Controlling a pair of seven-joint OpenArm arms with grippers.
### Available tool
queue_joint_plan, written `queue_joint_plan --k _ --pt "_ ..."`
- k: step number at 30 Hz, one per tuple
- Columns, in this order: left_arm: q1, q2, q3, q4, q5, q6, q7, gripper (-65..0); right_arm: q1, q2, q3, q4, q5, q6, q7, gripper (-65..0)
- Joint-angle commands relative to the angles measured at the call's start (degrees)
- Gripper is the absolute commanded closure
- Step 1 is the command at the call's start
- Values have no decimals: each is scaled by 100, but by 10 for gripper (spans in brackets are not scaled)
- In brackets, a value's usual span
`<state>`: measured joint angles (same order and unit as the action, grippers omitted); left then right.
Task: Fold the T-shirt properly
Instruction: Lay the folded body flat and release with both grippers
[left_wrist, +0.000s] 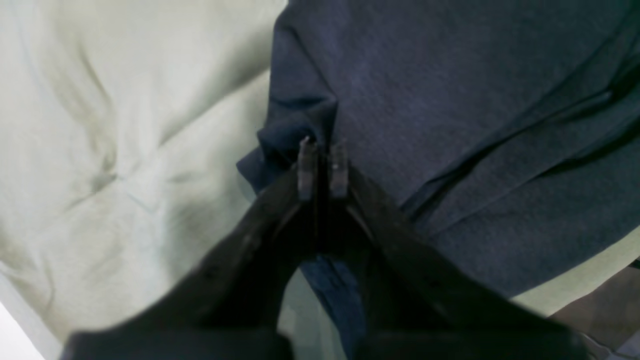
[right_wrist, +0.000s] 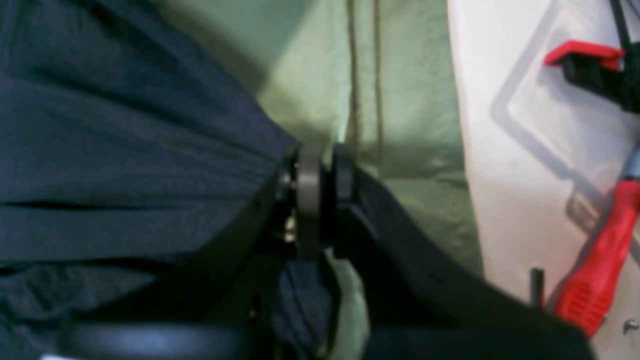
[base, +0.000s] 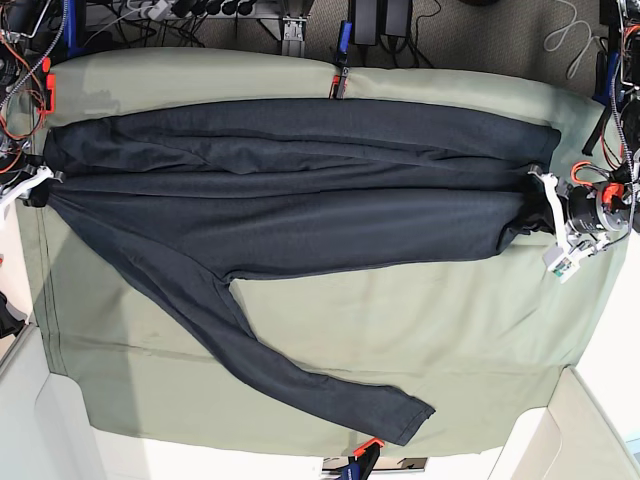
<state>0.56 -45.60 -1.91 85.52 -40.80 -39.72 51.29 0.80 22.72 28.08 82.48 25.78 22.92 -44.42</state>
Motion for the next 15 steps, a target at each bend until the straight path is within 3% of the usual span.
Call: queue_joint_plan --k 1,4,6,11,15 --pt "-118 -153 -68 74 -33 -28 -133 -102 92 122 50 87 111 2 109 0" --pt "-118 -155 -68 74 -33 -28 -138 -287 90 122 50 87 122 0 109 -175" --pt "-125 -155 -68 74 -35 -28 -140 -330 94 122 50 87 127 0 114 -245" --pt "-297 -153 -68 72 -33 251 -422 -329 94 120 50 87 164 0 238 -253" --pt "-610 15 -68 -337 -31 264 -610 -329 94 120 50 87 188 0 238 -253"
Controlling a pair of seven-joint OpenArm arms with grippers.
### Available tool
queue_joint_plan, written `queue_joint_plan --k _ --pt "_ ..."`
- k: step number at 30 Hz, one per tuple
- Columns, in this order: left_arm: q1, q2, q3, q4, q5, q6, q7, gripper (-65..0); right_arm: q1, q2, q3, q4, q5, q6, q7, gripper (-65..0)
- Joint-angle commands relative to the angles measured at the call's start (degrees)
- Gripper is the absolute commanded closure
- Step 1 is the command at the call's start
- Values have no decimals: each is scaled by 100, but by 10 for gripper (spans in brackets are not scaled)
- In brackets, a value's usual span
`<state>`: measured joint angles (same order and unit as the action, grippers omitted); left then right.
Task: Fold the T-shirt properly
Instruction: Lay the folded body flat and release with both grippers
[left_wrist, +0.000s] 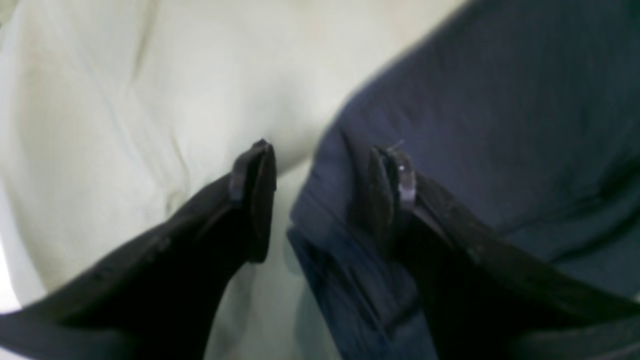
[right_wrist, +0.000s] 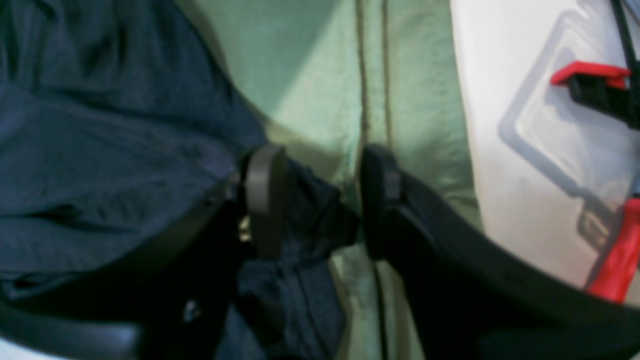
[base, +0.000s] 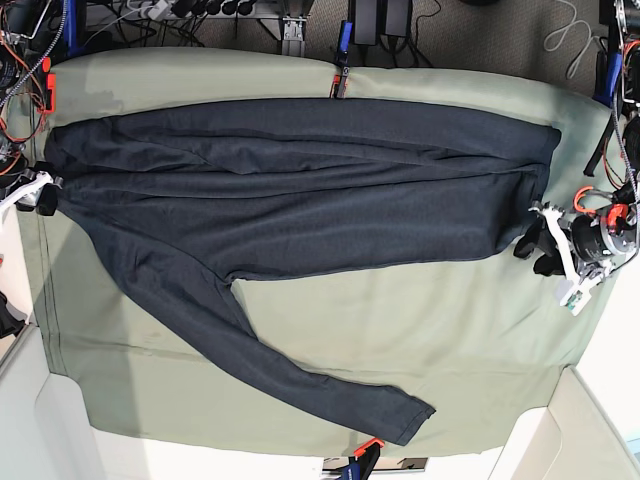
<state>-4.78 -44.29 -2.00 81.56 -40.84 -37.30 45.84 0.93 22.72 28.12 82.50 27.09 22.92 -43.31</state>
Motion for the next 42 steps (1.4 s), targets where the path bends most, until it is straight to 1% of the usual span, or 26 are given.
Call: queue_joint_plan --k 1,3,5,6,9,14,18,21,26,29,32,33,34,37,38,39,40,42 --pt "-208 -35 -59 -192 -31 20 -66 -329 83 120 46 85 57 0 127 -253" --pt "-468 153 -59 -737 -48 -4 -59 -329 96 120 46 85 83 0 127 -253" --pt "-680 330 -59 -1193 -76 -203 4 -329 127 118 46 85 173 2 127 -253" --pt "-761 407 -59 -1346 -162 -270 107 -329 146 118 46 85 208 2 136 -253" --pt "-774 538 -59 -1471 -533 -270 398 -329 162 111 46 85 251 2 208 -253" --pt "-728 605 -59 -1471 -557 -270 413 -329 229 -2 -2 37 273 2 264 -253" --pt "-728 682 -57 -1473 -400 -270 413 -329 601 -24 -212 -271 267 2 302 -253" --pt "-723 713 -57 -1480 -271 -270 413 -329 960 -26 -444 -599 170 0 330 -253" --pt "-723 713 -57 -1495 -85 -270 367 -328 1419 -136 -874 -1156 -271 4 428 -253" --pt "-717 713 28 -1495 -87 -270 374 -328 1547 -195 -1285 -1429 -511 2 428 -253" --pt "-643 713 273 -1495 -37 -270 369 -321 1541 -195 -1661 -1517 -573 -2 431 -252" --pt "-619 713 391 -1495 26 -270 369 -301 1541 -192 -1733 -1517 -570 -2 428 -241" --pt "-612 715 496 -1495 118 -270 369 -269 1545 -195 -1773 -1513 -568 -2 431 -208" --pt "-614 713 719 -1495 376 -270 258 -152 1556 -190 -1786 -1495 -568 -2 452 -25" --pt "-614 713 730 -1495 474 -270 203 -114 1556 -190 -1786 -1486 -570 0 450 0" --pt "-619 710 728 -1493 573 -270 144 -88 1556 -192 -1786 -1471 -568 0 450 0" --pt "-638 693 728 -1493 671 -270 72 -77 1556 -190 -1786 -1443 -568 0 450 0" --pt "-710 610 728 -1488 754 -270 -70 -73 1556 -190 -1775 -1287 -570 0 448 0"
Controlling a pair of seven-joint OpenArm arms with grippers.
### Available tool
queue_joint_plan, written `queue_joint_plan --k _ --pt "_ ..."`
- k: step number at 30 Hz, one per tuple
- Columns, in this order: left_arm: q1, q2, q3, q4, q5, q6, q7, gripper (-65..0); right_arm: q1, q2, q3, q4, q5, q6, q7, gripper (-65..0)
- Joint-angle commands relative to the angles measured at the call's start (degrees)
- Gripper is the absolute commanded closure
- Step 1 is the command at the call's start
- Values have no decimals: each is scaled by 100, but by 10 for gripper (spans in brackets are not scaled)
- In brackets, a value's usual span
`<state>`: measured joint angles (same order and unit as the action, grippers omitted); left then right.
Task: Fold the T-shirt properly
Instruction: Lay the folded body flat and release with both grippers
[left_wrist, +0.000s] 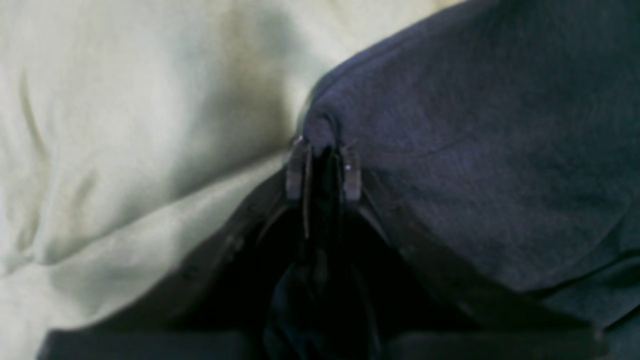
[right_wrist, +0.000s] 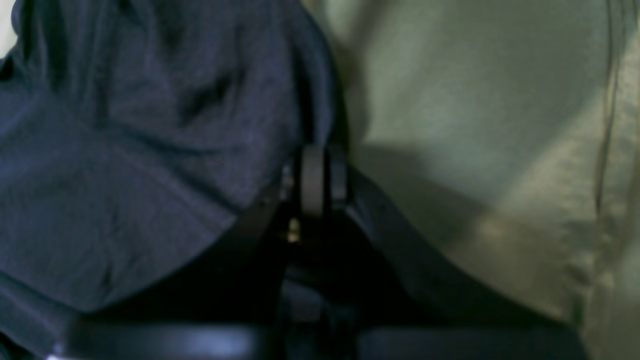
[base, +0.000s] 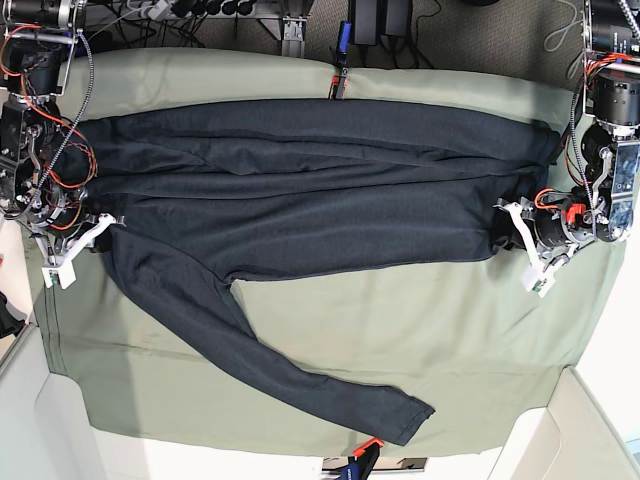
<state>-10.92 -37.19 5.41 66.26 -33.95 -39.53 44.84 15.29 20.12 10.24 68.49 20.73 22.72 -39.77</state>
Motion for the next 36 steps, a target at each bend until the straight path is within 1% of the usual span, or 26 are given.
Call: queue_joint_plan --k 1,5,9,13,16,19,23,24,25,27,28,29,30,31,34,36 --pt "-153 -168 -13 46 52 -47 -31 -73 120 70 35 225 66 20 92 0" --pt "-356 -437 -17 234 -15 -47 -107 -73 118 116 229 719 70 20 -76 0" --pt "-334 -682 -17 697 -28 -47 37 -73 105 153 444 1121 162 20 -365 0" --pt "-306 -938 -17 1073 -599 -47 402 -74 -15 310 446 1357 426 22 -463 0" --pt "-203 -1104 -17 1266 -697 -47 470 -73 -293 404 463 1569 492 22 -522 0" --pt "-101 -1134 -17 1298 -754 -47 470 -74 -638 415 503 1867 581 26 -525 0" --pt "114 -1043 -17 1279 -811 -47 382 -77 -1010 413 503 2083 564 24 -457 0" --pt "155 -1008 -17 1248 -741 -47 302 -96 -1047 411 503 2087 564 26 -435 0" --pt "160 -960 -17 1198 -669 -47 190 -143 -1075 411 503 2087 562 24 -424 0" --pt "153 -887 -17 1014 -516 -47 -81 -293 -1093 396 503 2087 562 24 -391 0" --pt "140 -848 -17 903 -437 63 -256 -358 -1095 391 505 2087 562 24 -396 0" --pt "138 -807 -17 780 -369 197 -402 -389 -1102 382 505 2087 564 24 -393 0" --pt "125 -756 -17 667 -323 280 -525 -393 -1108 382 505 2087 564 26 -398 0" --pt "114 -713 -17 549 -308 293 -570 -393 -1119 382 505 2085 562 24 -398 0" --pt "35 -518 -17 249 -282 280 -450 -392 -1117 382 505 2085 564 24 -393 0" --pt "31 -435 -17 160 -195 131 -435 -391 -1117 382 505 2087 564 24 -374 0"
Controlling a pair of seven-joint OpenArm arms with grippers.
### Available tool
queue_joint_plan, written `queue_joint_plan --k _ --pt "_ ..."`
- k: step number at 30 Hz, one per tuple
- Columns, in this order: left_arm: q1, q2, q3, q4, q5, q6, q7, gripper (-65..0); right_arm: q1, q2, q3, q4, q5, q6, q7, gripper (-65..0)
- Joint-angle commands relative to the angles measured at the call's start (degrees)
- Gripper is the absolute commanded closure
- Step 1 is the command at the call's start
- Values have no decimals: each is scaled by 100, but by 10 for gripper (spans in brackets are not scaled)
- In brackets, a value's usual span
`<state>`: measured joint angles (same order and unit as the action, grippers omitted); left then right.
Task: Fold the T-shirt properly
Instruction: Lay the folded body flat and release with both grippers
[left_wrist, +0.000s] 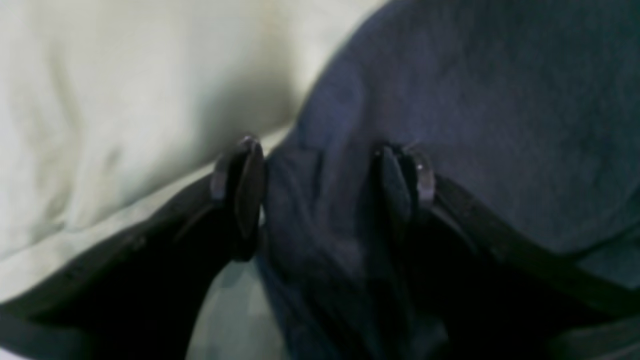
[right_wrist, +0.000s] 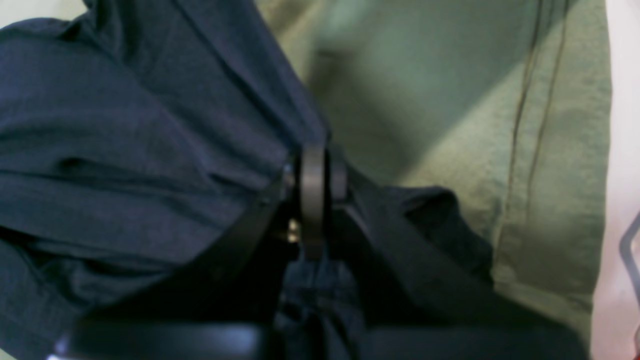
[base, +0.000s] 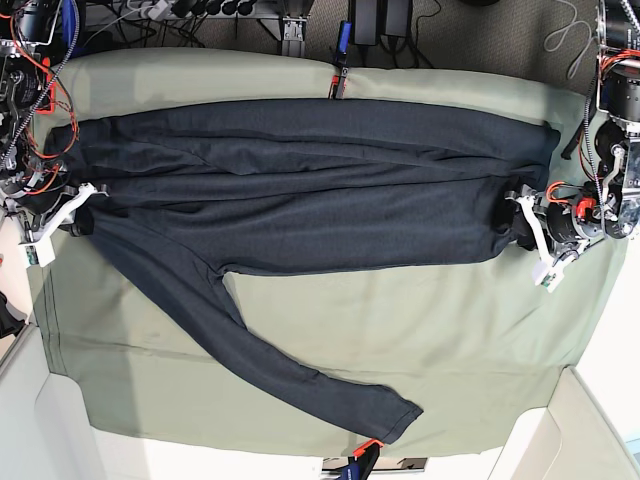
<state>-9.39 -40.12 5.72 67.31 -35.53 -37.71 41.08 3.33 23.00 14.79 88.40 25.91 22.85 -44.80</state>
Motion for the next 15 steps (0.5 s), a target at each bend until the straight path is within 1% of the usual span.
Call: queue_joint_plan --k 1,3,4,5,7,8,9,10,12,15 --pt "-120 -129 -48 44 -39 -164 -57 -391 76 94 48 96 46 13 129 0" --pt "-105 -131 -48 46 -94 -229 -52 -390 74 94 48 96 44 11 127 0" --pt "-107 -131 -48 46 -92 -229 -52 -373 74 94 48 96 44 11 125 0" --pt "-109 -133 -48 48 -87 -229 -52 -322 72 94 48 94 42 11 122 0" --pt "-109 -133 -48 50 -63 -229 -50 -149 76 94 50 94 44 11 120 0" --pt "-109 -133 -48 50 -66 -229 -35 -77 76 94 50 94 44 11 125 0" --pt "-111 -133 -48 55 -68 -229 11 -21 76 94 50 94 44 11 125 0" --pt "-111 -136 -48 79 -68 -229 105 0 76 94 48 94 44 11 125 0" --pt "-120 -177 -48 225 -111 -229 428 0 76 96 50 94 42 13 125 0" --pt "-87 -365 -48 645 -605 -229 977 0 74 96 52 94 42 13 120 0"
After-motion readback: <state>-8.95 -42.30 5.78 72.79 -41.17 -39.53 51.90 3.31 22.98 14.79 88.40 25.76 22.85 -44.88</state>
